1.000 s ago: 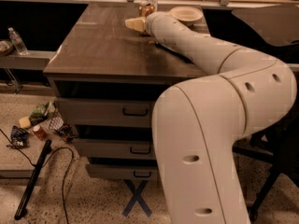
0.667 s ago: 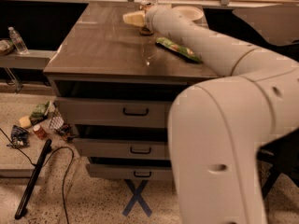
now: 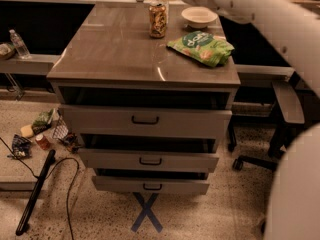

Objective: Move orange can near blue plastic bottle

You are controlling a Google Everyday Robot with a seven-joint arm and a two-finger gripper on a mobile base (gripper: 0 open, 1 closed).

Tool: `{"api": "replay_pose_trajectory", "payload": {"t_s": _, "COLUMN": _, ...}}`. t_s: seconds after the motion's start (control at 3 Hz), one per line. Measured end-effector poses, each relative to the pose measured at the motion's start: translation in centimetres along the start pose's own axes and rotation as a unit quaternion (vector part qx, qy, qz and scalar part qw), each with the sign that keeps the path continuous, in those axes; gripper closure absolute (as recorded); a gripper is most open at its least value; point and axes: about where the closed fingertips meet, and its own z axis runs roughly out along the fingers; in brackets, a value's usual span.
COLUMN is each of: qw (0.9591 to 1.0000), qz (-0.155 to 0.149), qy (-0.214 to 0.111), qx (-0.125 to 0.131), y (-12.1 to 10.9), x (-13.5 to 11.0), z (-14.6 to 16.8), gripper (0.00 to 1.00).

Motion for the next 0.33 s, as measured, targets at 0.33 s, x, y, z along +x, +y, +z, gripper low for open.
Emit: {"api": "replay_pose_trajectory", "payload": {"t_s": 0.33, "qw": 0.9999, "qz": -0.008, "qy": -0.006, "qx": -0.004, "y": 1.78, "x": -3.54, "z": -3.62, "gripper": 0.00}}
